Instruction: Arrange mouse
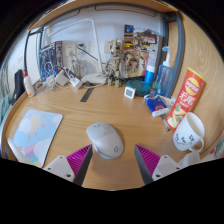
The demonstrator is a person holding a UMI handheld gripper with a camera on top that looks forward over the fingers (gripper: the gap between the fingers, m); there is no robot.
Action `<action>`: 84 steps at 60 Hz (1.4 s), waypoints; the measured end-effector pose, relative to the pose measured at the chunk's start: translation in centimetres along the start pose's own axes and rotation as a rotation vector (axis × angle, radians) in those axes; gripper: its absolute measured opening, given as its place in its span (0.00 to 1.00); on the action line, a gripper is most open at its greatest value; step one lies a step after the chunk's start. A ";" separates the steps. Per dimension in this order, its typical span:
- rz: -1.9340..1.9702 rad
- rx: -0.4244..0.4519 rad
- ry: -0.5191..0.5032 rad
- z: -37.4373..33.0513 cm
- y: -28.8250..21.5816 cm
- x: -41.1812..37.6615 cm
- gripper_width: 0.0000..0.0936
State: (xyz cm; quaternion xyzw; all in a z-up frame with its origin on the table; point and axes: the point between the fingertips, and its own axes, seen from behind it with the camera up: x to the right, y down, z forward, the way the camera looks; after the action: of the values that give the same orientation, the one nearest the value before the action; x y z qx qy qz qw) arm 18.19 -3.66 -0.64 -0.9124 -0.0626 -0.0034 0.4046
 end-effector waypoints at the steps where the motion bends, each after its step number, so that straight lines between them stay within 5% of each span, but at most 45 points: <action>1: 0.001 -0.003 -0.001 0.4 -0.2 0.2 0.90; 16: 0.081 -0.048 -0.042 4.4 -3.1 1.3 0.89; 30: 0.126 -0.060 -0.046 6.1 -4.7 2.1 0.62; 49: 0.076 -0.087 -0.105 6.3 -4.7 0.7 0.47; 57: 0.116 -0.115 -0.073 6.3 -4.6 0.7 0.36; 70: 0.136 -0.152 0.052 5.8 -4.9 0.8 0.36; 84: 0.123 0.105 0.166 -3.8 -19.1 -1.3 0.36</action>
State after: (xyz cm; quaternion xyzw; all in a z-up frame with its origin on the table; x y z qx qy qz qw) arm 14.80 6.11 15.89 -0.8887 0.0272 -0.0508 0.4549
